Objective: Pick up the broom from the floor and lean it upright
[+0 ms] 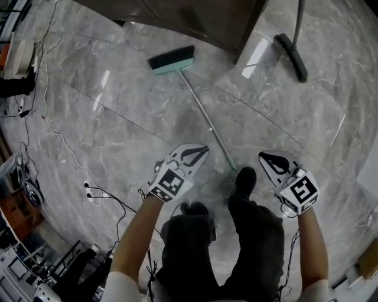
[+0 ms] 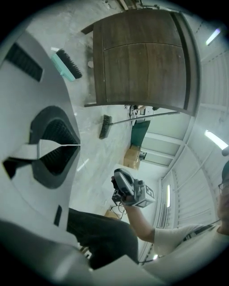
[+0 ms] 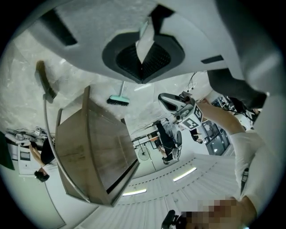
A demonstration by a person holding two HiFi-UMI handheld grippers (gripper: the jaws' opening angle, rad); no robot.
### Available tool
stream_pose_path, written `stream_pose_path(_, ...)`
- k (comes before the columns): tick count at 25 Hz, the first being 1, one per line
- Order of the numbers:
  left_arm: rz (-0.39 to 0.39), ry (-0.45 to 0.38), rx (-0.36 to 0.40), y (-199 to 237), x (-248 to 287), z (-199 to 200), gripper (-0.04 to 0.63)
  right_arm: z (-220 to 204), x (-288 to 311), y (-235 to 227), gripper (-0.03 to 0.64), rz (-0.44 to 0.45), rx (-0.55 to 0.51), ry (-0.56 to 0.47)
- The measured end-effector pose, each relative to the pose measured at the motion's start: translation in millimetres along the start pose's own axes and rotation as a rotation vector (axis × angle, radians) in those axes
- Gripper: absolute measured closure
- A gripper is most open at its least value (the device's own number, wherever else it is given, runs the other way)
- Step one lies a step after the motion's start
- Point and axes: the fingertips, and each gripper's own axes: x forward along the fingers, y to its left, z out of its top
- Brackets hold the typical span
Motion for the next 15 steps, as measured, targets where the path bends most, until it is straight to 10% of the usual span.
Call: stream_pose_path(15,-0.217,0.165,0.247,23.6,128.0,-160.7,0.584,-152.9,89.4,-13.3,0.616,0.147,-0.121,0.106)
